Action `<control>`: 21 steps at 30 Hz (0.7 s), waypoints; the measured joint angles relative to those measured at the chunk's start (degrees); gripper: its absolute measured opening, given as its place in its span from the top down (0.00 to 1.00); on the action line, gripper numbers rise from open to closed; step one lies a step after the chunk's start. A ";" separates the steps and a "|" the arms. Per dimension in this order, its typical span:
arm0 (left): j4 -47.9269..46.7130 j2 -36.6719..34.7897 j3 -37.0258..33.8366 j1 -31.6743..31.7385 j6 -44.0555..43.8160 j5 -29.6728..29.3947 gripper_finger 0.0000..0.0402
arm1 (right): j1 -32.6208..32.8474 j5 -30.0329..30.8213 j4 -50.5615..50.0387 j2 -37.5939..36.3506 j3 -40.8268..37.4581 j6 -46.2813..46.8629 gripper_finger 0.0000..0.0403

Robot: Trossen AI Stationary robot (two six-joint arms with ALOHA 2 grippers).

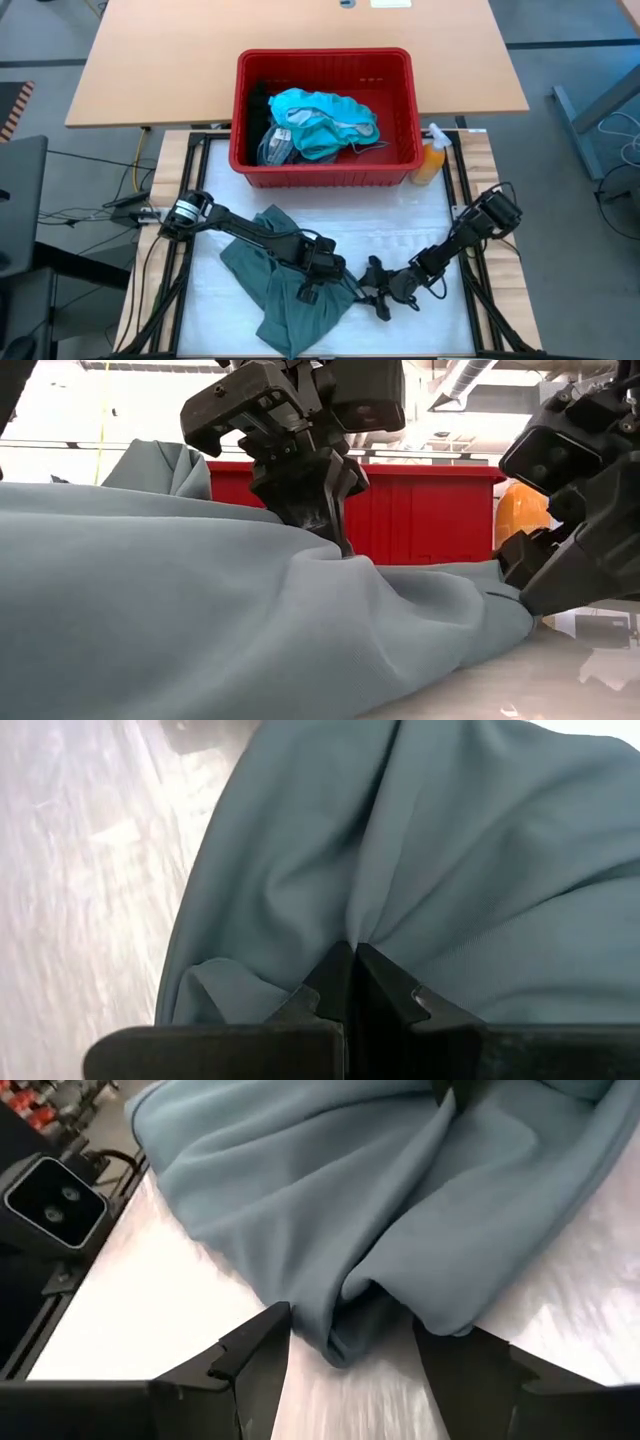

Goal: Fold Laundry from Bin
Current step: Fold the light blue pants

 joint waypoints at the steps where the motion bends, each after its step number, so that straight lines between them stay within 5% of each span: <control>1: 0.02 0.00 0.00 0.00 0.02 0.00 1.00 | -0.08 -0.08 -2.19 -0.90 0.01 0.19 0.39; 11: 0.55 0.02 0.00 0.00 -0.01 0.02 1.00 | -2.82 -0.11 -18.58 -12.12 -0.31 -0.32 0.39; 21: 0.52 0.02 -0.02 0.00 -1.43 0.02 1.00 | -12.49 -10.59 -6.54 -8.19 -0.23 -0.47 0.39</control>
